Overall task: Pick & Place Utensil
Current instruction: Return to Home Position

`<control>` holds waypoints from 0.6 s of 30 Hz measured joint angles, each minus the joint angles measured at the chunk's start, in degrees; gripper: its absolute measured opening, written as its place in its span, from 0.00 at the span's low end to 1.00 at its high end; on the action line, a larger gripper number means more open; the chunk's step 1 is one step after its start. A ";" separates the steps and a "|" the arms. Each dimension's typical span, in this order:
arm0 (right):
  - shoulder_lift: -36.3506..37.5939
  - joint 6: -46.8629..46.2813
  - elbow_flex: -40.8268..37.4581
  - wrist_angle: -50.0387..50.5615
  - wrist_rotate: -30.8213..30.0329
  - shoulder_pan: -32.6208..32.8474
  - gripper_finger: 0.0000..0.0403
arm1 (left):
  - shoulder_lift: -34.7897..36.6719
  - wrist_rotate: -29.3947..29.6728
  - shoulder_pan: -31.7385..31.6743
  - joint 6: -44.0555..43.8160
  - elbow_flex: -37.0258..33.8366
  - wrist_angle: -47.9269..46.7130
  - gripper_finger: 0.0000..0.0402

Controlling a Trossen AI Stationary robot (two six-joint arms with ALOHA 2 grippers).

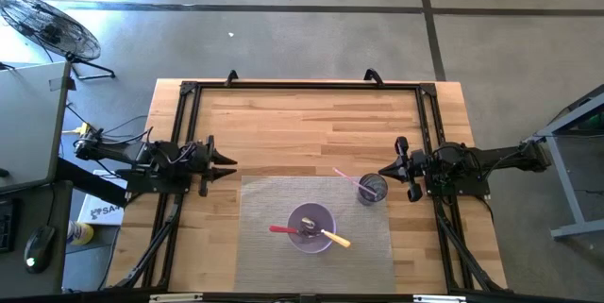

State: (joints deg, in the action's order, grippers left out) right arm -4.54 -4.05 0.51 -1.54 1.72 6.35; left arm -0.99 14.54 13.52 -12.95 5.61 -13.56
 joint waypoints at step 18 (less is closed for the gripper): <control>0.00 0.00 -0.02 0.00 0.00 0.02 0.01 | 0.00 -21.13 0.00 12.39 -0.37 6.47 0.29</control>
State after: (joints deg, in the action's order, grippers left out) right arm -4.54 -4.05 0.49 -1.54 1.72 6.37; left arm -0.99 -6.59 13.52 -0.56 5.23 -7.09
